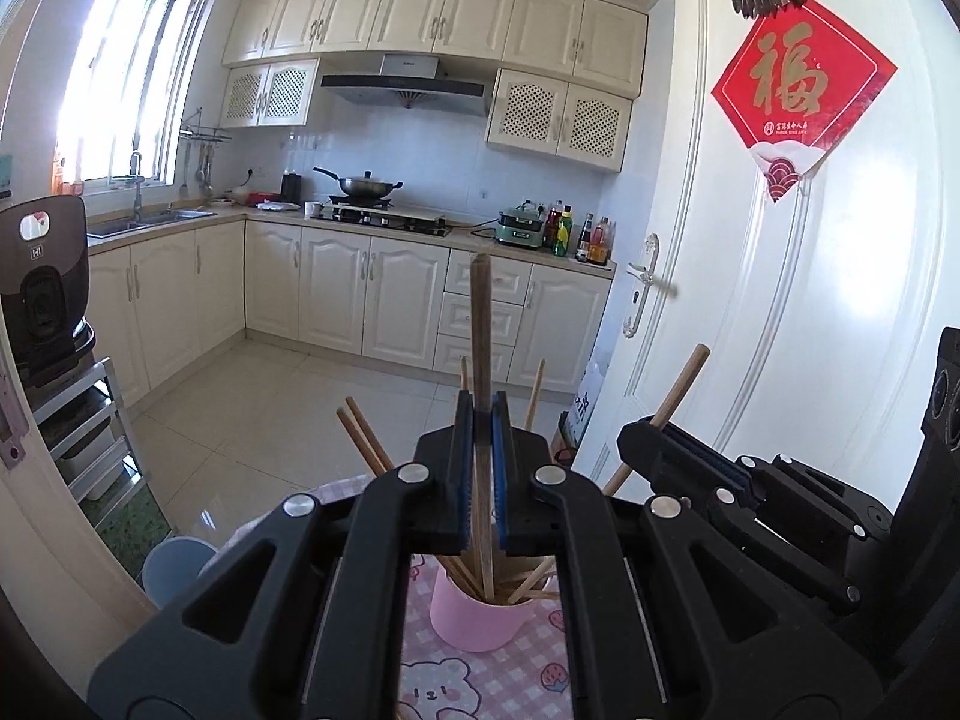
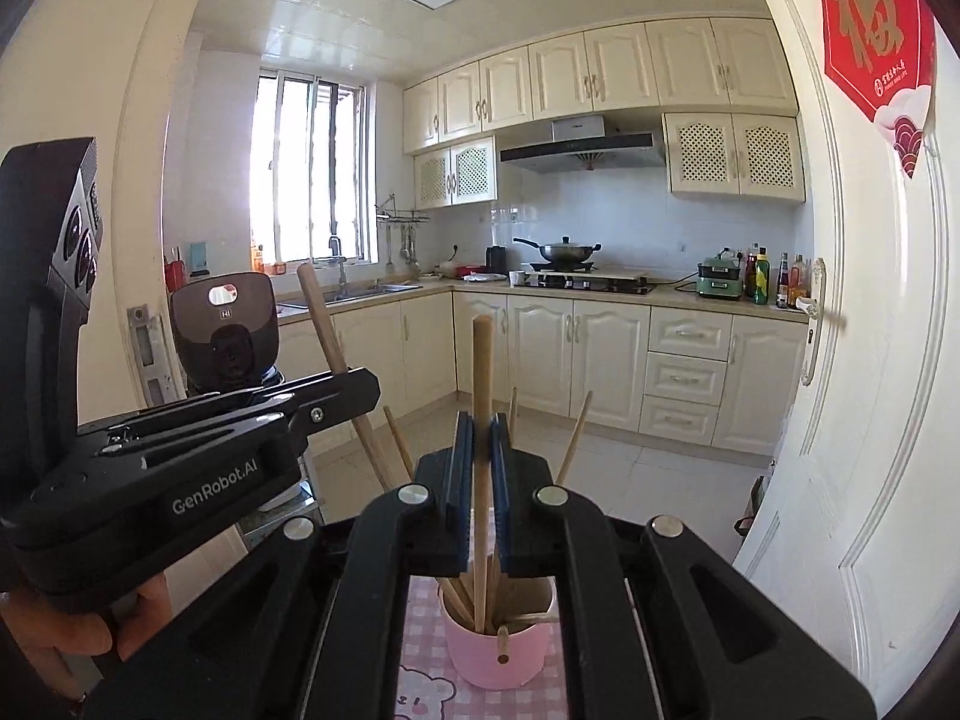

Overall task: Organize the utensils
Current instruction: 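Open both grippers to release the chopsticks into the cup, then move both grippers back toward the last chopsticks on the table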

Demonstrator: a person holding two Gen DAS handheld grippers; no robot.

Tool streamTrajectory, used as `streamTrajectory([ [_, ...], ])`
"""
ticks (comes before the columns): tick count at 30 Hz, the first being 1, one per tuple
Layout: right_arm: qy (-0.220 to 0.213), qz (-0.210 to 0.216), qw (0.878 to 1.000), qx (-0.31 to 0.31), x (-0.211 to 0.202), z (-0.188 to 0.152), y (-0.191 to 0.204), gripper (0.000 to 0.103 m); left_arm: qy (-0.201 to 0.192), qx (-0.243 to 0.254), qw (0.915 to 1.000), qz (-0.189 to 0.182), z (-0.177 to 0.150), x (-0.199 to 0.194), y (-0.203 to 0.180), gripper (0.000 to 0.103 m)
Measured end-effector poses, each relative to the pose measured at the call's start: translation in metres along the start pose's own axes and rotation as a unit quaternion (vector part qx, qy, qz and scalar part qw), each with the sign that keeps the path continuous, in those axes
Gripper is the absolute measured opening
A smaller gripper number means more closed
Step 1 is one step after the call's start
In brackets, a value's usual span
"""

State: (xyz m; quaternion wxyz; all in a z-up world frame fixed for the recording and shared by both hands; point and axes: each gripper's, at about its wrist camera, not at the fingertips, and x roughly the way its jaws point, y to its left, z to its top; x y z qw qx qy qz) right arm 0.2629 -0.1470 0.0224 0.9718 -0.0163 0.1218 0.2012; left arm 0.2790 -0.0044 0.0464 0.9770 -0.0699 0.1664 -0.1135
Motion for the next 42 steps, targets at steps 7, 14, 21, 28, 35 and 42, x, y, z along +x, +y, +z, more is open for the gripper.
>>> streamTrajectory([
  [7, 0.017, -0.008, 1.0, -0.012, 0.002, -0.011, 0.004, 0.005, 0.021, 0.014, 0.9997, 0.003, -0.016, 0.006, 0.0, 0.006],
  [14, 0.05, -0.014, 0.999, -0.009, 0.009, -0.028, 0.001, 0.005, 0.053, 0.025, 0.9982, 0.01, -0.031, 0.016, 0.002, 0.008],
  [21, 0.067, -0.015, 0.998, 0.005, 0.008, -0.032, -0.003, 0.006, 0.082, 0.017, 0.9964, 0.011, -0.04, 0.018, 0.006, 0.026],
  [28, 0.061, -0.014, 0.998, 0.009, -0.003, -0.03, -0.002, 0.013, 0.065, 0.035, 0.9965, 0.038, -0.041, 0.002, 0.002, 0.06],
  [35, 0.048, -0.019, 0.999, 0.012, -0.021, -0.029, 0.002, 0.028, 0.047, 0.032, 0.997, 0.051, -0.044, -0.021, 0.005, 0.073],
  [42, 0.029, -0.019, 0.999, 0.008, -0.047, -0.029, 0.01, 0.046, 0.014, 0.048, 0.9965, 0.067, -0.05, -0.056, 0.004, 0.082],
])
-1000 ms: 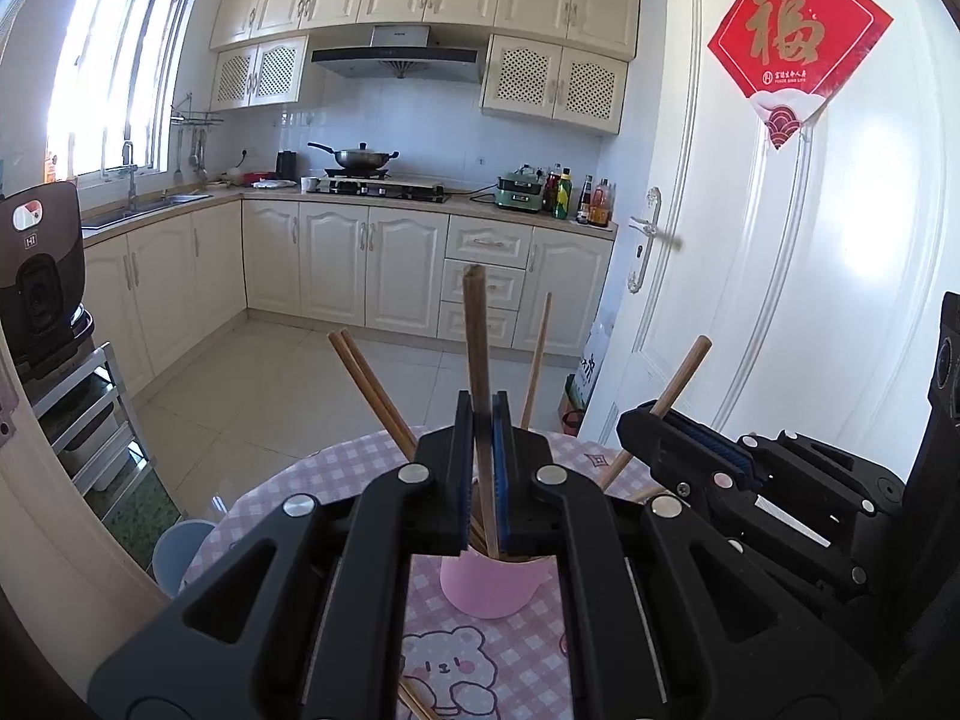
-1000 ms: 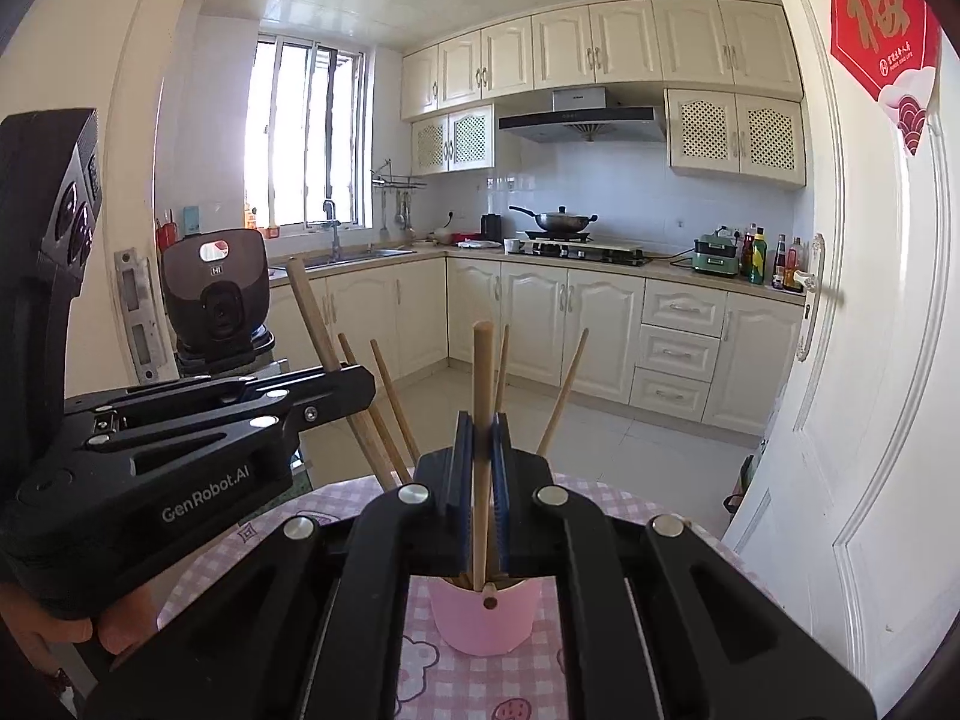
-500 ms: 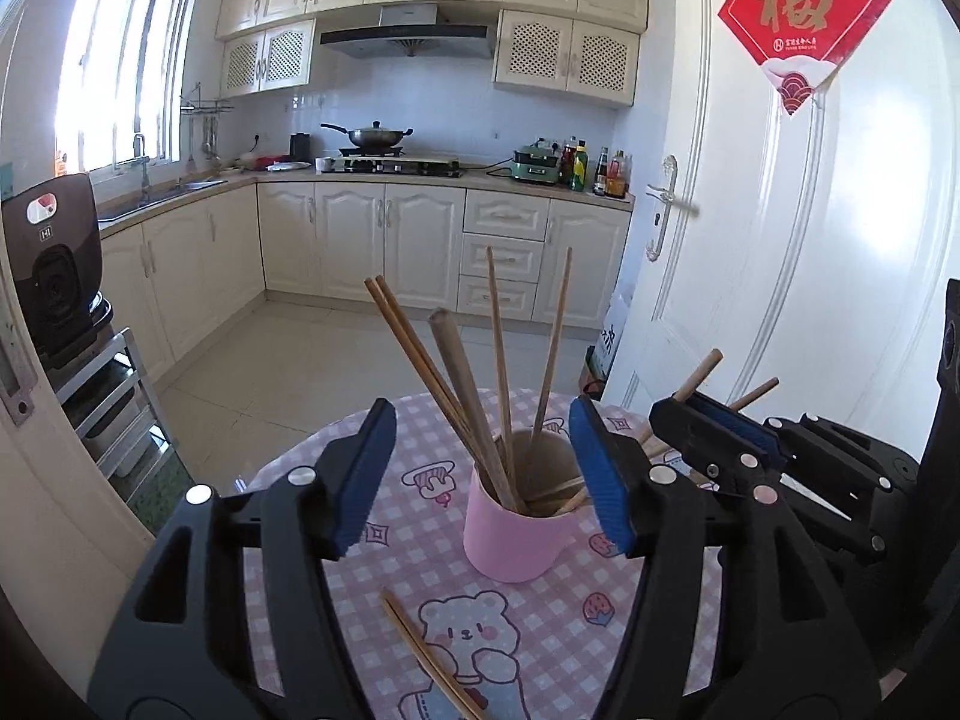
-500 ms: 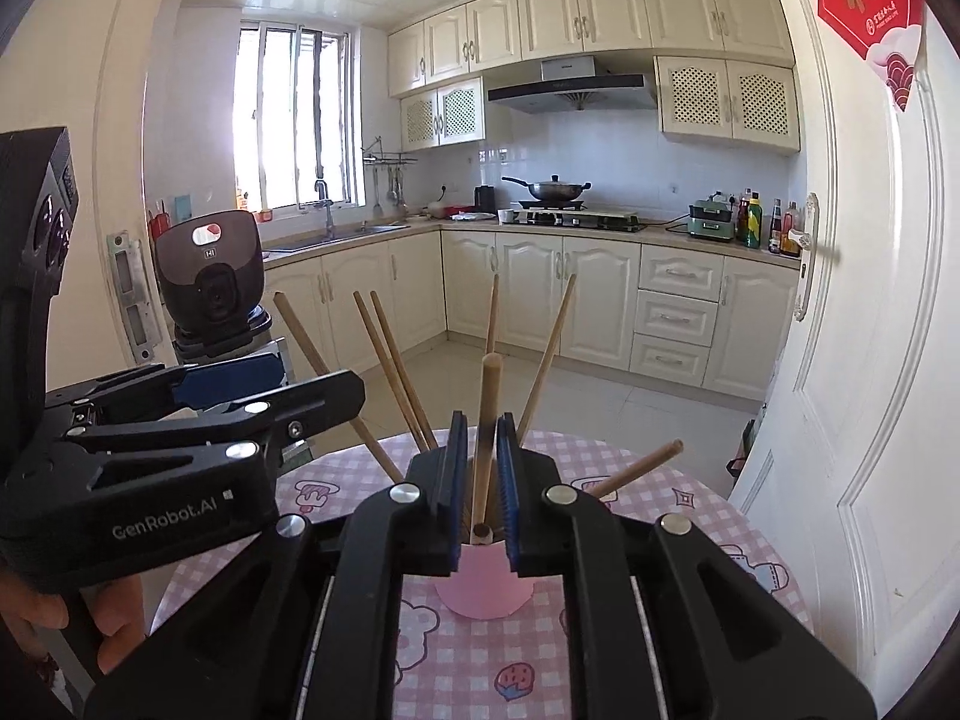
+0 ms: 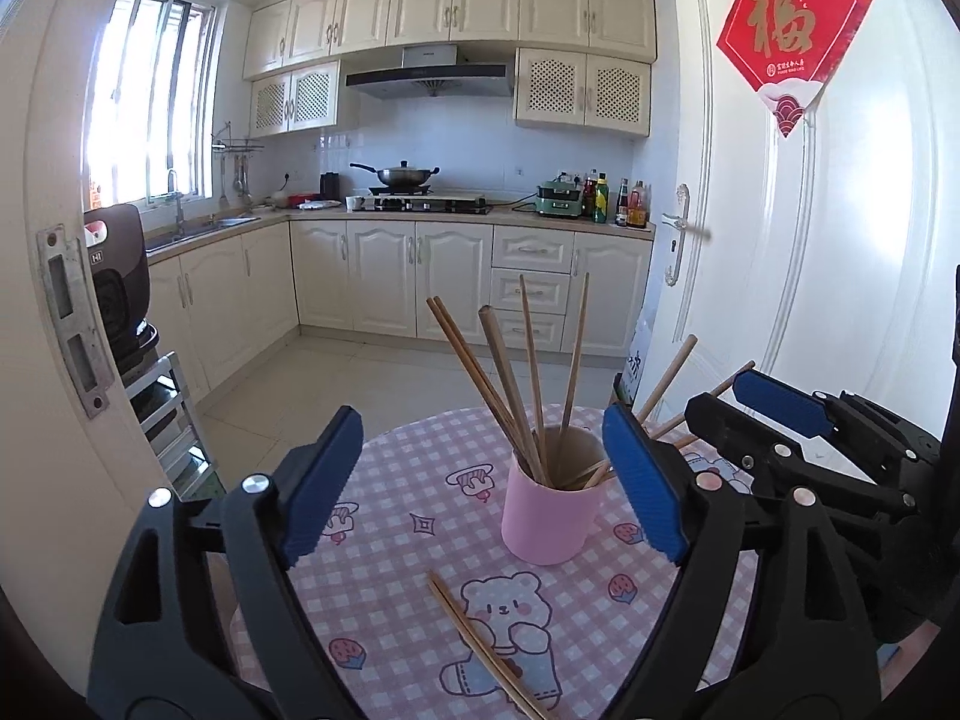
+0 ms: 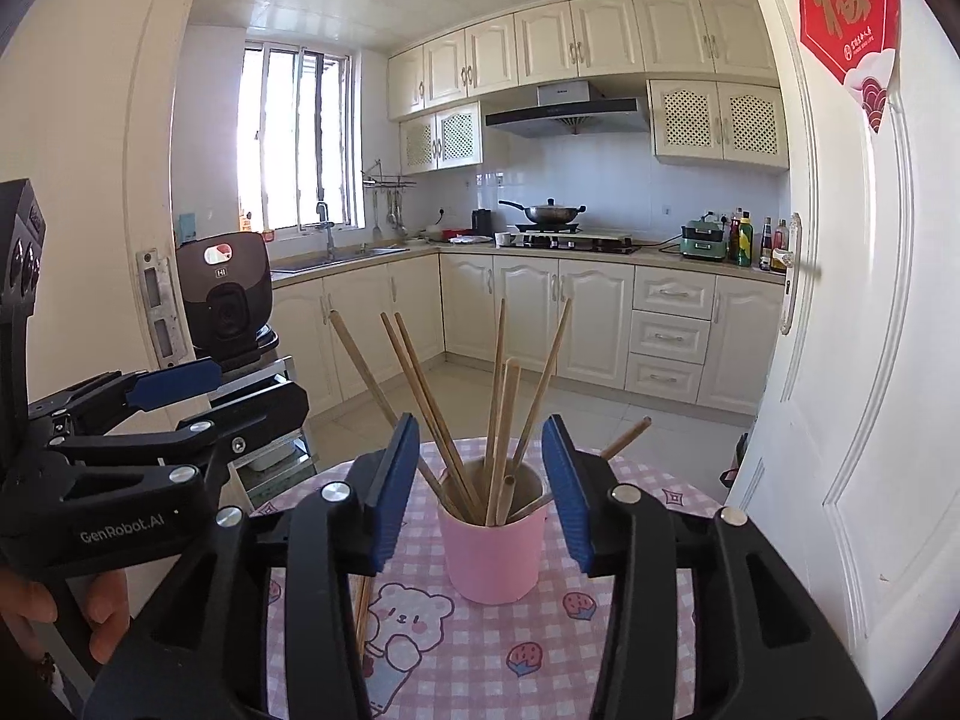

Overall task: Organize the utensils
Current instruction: 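Move both grippers back toward the last chopsticks on the table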

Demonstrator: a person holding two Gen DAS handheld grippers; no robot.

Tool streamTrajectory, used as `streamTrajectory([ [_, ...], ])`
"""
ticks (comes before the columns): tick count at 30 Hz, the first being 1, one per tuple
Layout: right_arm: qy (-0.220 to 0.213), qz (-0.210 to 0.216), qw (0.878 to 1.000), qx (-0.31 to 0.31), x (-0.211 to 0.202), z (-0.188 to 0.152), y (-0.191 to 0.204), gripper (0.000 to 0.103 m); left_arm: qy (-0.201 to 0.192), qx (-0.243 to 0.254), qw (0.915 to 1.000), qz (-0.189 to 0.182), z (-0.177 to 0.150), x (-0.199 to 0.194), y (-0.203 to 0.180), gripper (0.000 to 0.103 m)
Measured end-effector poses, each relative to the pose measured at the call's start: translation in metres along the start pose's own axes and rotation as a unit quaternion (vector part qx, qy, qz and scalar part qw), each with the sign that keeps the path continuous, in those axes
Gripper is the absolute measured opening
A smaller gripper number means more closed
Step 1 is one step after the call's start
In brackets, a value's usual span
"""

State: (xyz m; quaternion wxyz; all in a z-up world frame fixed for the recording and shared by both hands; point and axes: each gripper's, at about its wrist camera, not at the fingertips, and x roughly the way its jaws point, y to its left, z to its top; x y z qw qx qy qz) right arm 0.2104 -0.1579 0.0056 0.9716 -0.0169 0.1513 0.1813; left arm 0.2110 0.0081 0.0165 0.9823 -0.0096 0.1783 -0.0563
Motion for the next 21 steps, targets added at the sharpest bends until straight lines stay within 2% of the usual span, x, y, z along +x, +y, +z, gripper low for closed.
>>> streamTrajectory([
  [9, -0.032, -0.004, 0.999, 0.001, -0.032, -0.004, 0.011, 0.068, -0.061, 0.008, 0.998, 0.015, -0.011, -0.049, 0.006, 0.09],
  [12, -0.035, -0.007, 0.999, 0.008, -0.036, -0.008, 0.012, 0.077, -0.07, 0.014, 0.9973, 0.017, -0.016, -0.059, 0.005, 0.092],
  [21, -0.019, 0.002, 1.0, 0.018, -0.042, -0.034, 0.016, 0.082, -0.055, 0.006, 0.9984, 0.014, -0.039, -0.069, 0.008, 0.094],
])
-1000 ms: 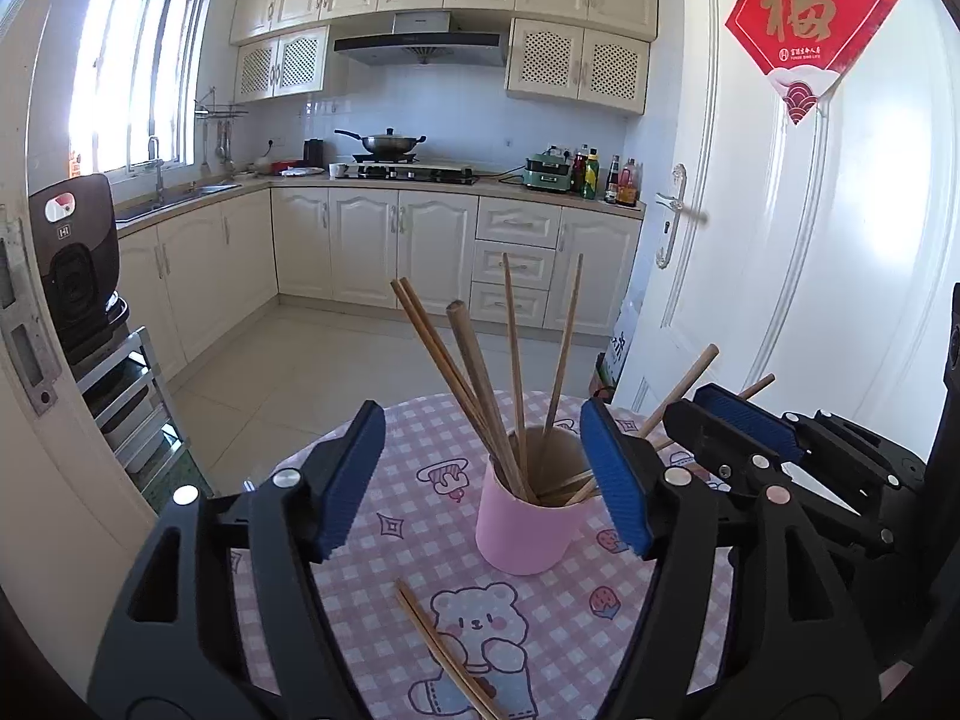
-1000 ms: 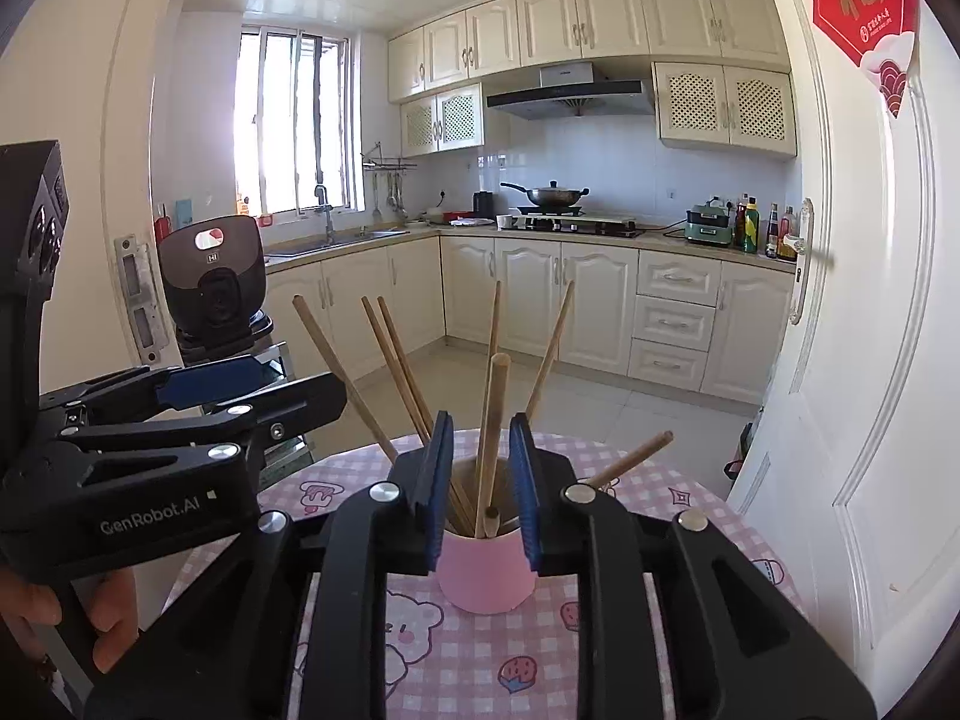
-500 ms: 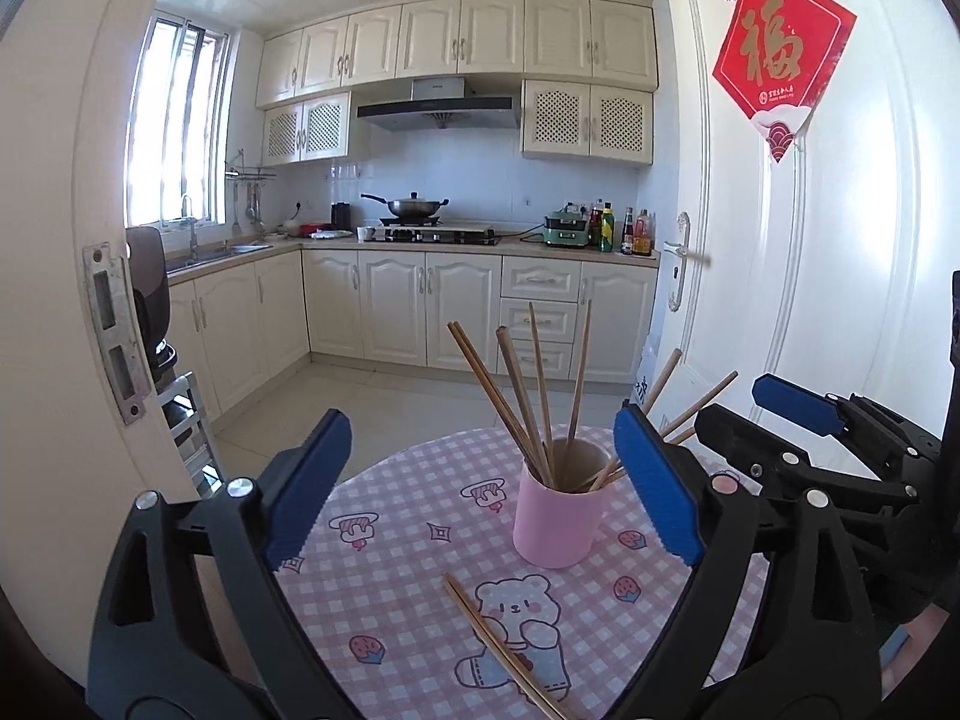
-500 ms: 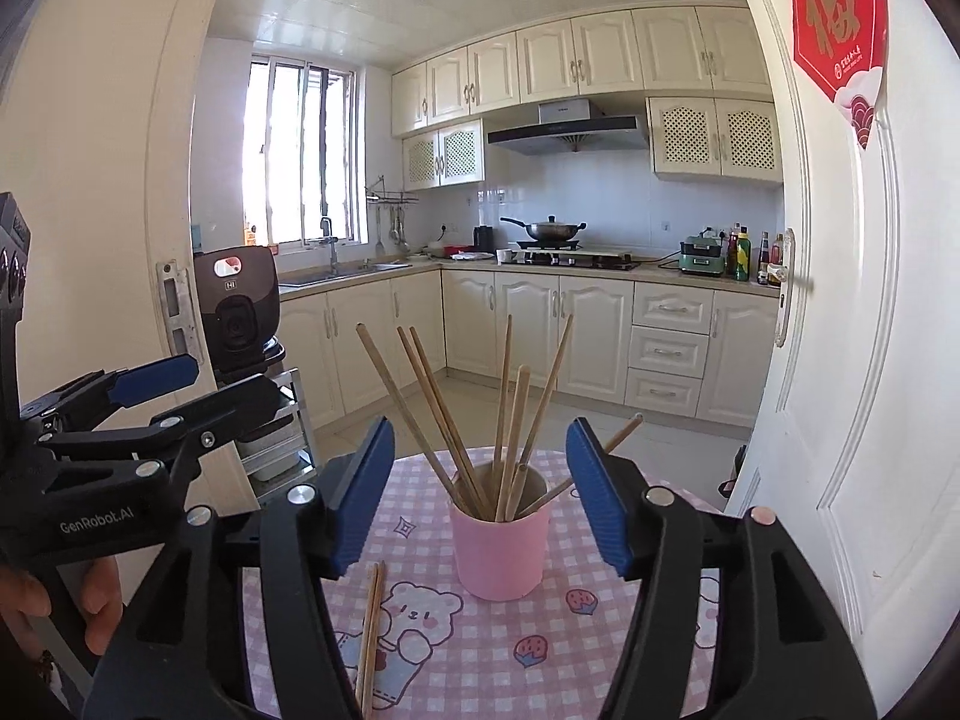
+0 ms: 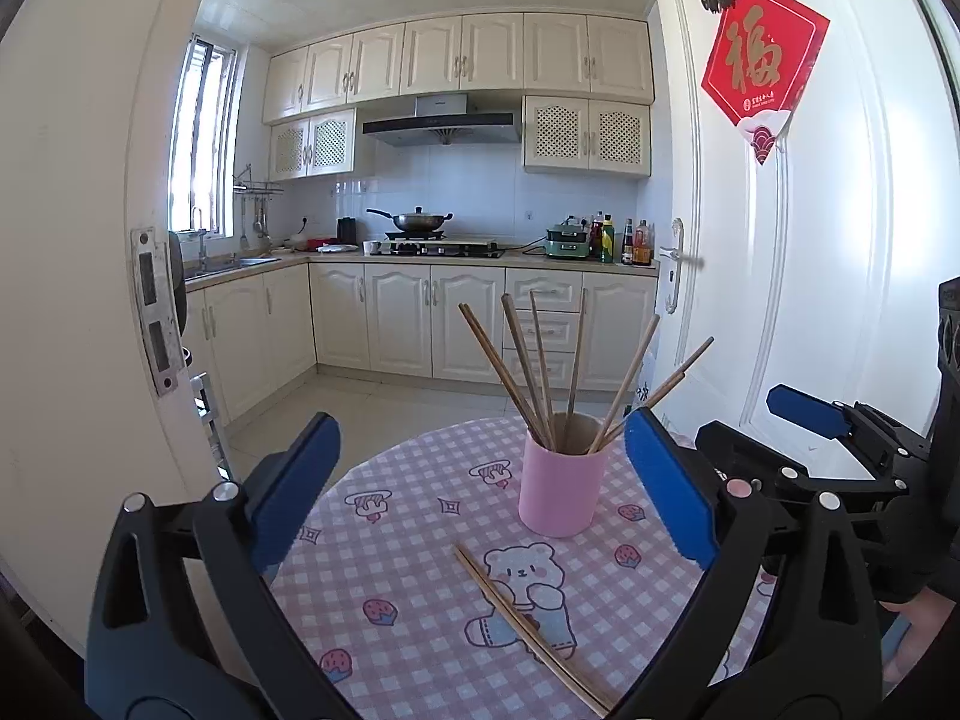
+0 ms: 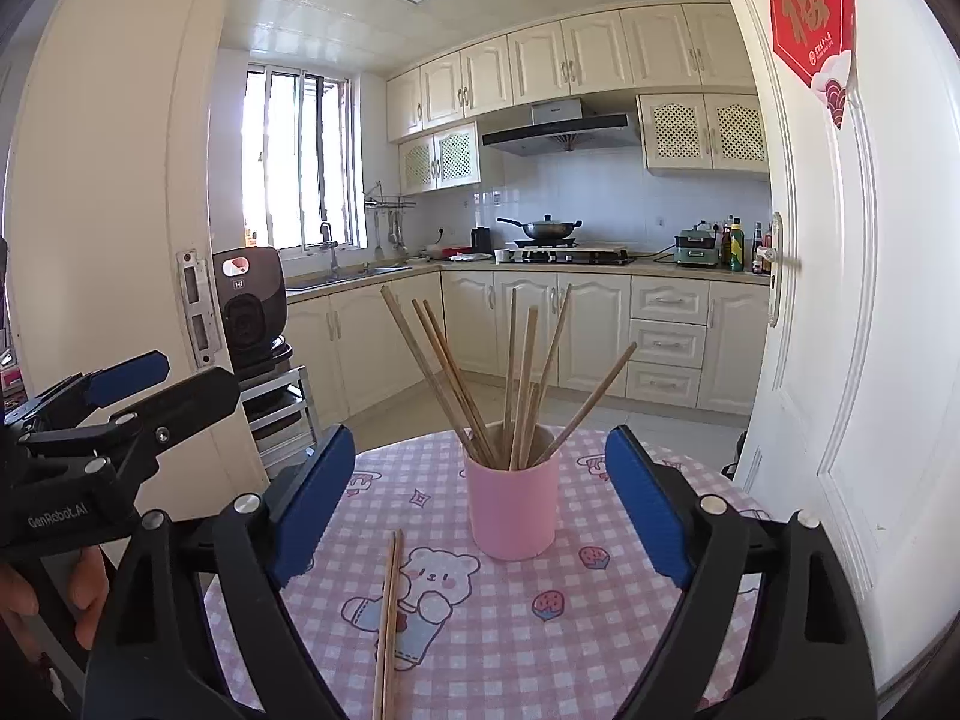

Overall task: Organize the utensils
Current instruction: 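Move both grippers back toward the last chopsticks on the table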

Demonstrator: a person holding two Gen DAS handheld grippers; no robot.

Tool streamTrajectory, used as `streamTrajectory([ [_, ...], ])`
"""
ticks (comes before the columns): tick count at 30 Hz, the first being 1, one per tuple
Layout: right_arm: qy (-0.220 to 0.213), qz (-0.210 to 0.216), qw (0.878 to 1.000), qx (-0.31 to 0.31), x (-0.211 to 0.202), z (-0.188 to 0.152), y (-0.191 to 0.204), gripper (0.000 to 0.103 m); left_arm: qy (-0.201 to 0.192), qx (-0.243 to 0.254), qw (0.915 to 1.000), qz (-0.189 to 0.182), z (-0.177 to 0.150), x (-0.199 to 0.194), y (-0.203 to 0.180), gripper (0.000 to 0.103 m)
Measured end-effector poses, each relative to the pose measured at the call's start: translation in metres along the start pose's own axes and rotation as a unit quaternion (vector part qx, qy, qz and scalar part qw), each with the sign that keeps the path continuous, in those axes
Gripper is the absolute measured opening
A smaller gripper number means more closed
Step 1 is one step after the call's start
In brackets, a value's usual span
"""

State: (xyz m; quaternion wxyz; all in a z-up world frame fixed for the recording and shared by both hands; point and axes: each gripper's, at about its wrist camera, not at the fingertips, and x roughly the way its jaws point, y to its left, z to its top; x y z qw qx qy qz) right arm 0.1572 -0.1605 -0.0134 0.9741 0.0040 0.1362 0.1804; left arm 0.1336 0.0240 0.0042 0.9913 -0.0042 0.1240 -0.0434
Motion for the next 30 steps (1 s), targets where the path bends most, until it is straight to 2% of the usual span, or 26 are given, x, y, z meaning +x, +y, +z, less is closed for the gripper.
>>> streamTrajectory([
  [6, 0.004, 0.004, 1.0, 0.006, -0.005, -0.012, 0.003, 0.083, 0.011, -0.002, 0.9999, 0.006, -0.015, -0.004, 0.002, 0.094],
  [9, 0.009, 0.002, 1.0, -0.001, -0.005, -0.019, 0.007, 0.083, 0.024, -0.007, 0.9997, 0.004, -0.021, -0.005, 0.006, 0.094],
  [12, 0.025, 0.001, 1.0, -0.005, 0.0, -0.03, 0.011, 0.083, 0.042, -0.012, 0.9989, 0.017, -0.027, -0.004, 0.014, 0.094],
  [18, 0.101, 0.01, 0.994, -0.036, 0.029, -0.063, 0.029, 0.085, 0.095, -0.043, 0.9941, 0.031, -0.054, 0.003, 0.034, 0.094],
  [24, 0.209, -0.009, 0.974, -0.085, 0.065, -0.098, 0.044, 0.085, 0.138, -0.056, 0.9879, 0.043, -0.08, 0.015, 0.046, 0.094],
  [30, 0.249, -0.019, 0.965, -0.082, 0.078, -0.116, 0.041, 0.085, 0.158, -0.06, 0.9849, 0.039, -0.091, 0.021, 0.048, 0.094],
])
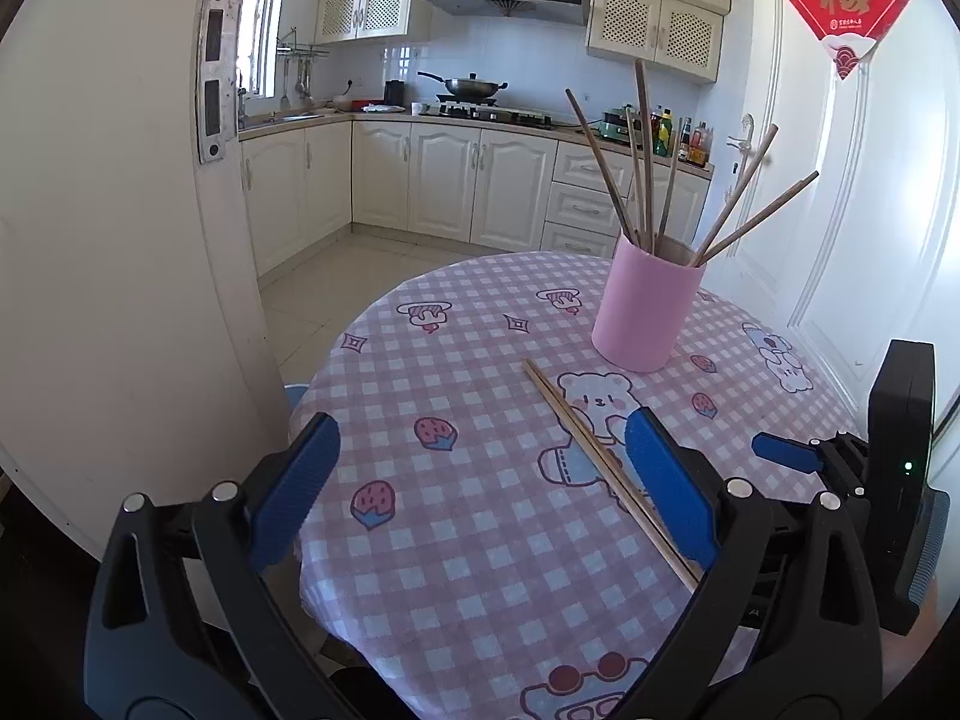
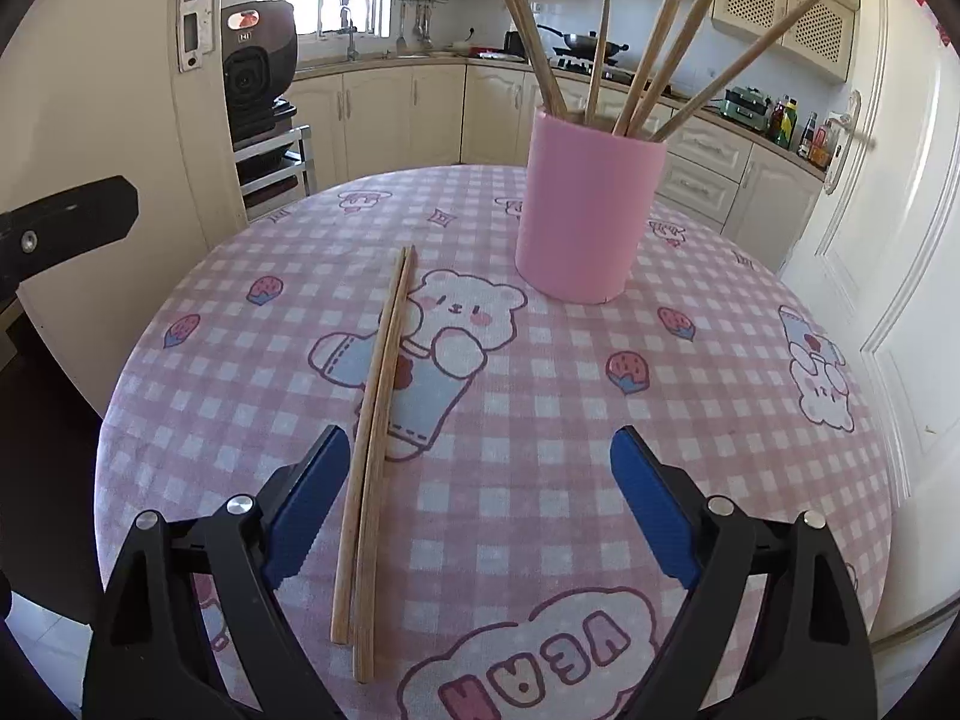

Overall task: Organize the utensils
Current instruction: 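Move both grippers back toward the last chopsticks on the table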

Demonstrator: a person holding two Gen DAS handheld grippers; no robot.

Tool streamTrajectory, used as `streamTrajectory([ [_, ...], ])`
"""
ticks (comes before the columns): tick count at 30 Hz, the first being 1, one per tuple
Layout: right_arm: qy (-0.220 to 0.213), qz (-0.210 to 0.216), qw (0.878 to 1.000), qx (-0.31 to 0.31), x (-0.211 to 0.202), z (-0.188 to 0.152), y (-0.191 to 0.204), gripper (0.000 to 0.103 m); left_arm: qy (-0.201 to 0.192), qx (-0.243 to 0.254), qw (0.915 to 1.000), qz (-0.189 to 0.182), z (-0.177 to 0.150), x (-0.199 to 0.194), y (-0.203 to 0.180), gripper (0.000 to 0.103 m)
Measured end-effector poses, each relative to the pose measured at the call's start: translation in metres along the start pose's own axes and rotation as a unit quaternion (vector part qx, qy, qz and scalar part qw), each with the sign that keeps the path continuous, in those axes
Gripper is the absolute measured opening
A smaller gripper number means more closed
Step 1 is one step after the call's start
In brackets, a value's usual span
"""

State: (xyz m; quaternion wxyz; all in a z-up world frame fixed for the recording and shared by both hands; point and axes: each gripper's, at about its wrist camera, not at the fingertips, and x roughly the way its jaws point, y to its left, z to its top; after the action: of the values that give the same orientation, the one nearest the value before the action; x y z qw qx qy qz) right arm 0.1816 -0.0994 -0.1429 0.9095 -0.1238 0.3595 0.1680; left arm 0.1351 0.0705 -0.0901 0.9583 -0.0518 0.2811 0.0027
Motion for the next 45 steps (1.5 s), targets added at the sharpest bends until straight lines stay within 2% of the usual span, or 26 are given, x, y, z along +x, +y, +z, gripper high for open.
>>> streamTrajectory([
  [7, 0.038, -0.003, 0.999, -0.006, 0.015, 0.0, 0.001, 0.085, 0.016, 0.003, 0.9999, -0.002, -0.003, 0.012, -0.005, 0.094],
  [12, 0.041, 0.0, 0.999, 0.003, 0.016, 0.003, -0.002, 0.085, 0.033, 0.006, 0.9994, 0.0, -0.008, 0.02, -0.007, 0.094],
  [17, 0.056, -0.022, 0.998, 0.012, 0.021, 0.003, -0.012, 0.086, 0.055, 0.002, 0.9985, 0.0, -0.011, 0.028, -0.007, 0.094],
  [18, 0.057, -0.012, 0.998, 0.009, 0.021, 0.003, -0.012, 0.085, 0.06, 0.001, 0.9982, 0.0, -0.012, 0.031, -0.008, 0.094],
  [19, 0.051, -0.006, 0.999, 0.005, 0.019, 0.003, -0.01, 0.085, 0.064, 0.002, 0.998, 0.001, -0.014, 0.032, -0.008, 0.094],
  [23, 0.012, -0.026, 1.0, 0.004, 0.003, 0.004, -0.009, 0.085, 0.07, 0.004, 0.9976, 0.005, -0.016, 0.037, -0.009, 0.094],
  [24, 0.003, -0.013, 1.0, 0.008, 0.0, 0.005, -0.009, 0.085, 0.071, 0.002, 0.9975, 0.004, -0.015, 0.037, -0.008, 0.094],
  [26, 0.008, 0.021, 1.0, 0.009, 0.002, 0.005, -0.007, 0.085, 0.073, -0.002, 0.9974, 0.002, -0.015, 0.039, -0.008, 0.094],
  [30, 0.037, 0.002, 0.999, -0.013, 0.015, 0.004, 0.003, 0.085, 0.077, 0.003, 0.997, 0.002, -0.015, 0.041, -0.01, 0.094],
  [33, 0.041, -0.013, 0.999, -0.012, 0.019, 0.006, 0.002, 0.085, 0.083, 0.006, 0.9966, 0.003, -0.017, 0.045, -0.011, 0.094],
  [36, 0.058, -0.002, 0.998, -0.018, 0.025, 0.007, 0.003, 0.085, 0.091, -0.003, 0.9959, 0.001, -0.018, 0.05, -0.011, 0.094],
  [39, 0.054, -0.001, 0.998, -0.023, 0.024, 0.008, 0.003, 0.084, 0.103, -0.016, 0.9945, -0.009, -0.019, 0.057, -0.01, 0.094],
  [43, 0.051, -0.029, 0.998, -0.005, 0.021, 0.006, -0.015, 0.079, 0.12, -0.017, 0.9925, -0.02, -0.02, 0.066, -0.014, 0.094],
  [45, 0.054, -0.022, 0.998, 0.018, 0.021, 0.004, -0.028, 0.079, 0.131, -0.012, 0.991, -0.025, -0.02, 0.073, -0.019, 0.094],
])
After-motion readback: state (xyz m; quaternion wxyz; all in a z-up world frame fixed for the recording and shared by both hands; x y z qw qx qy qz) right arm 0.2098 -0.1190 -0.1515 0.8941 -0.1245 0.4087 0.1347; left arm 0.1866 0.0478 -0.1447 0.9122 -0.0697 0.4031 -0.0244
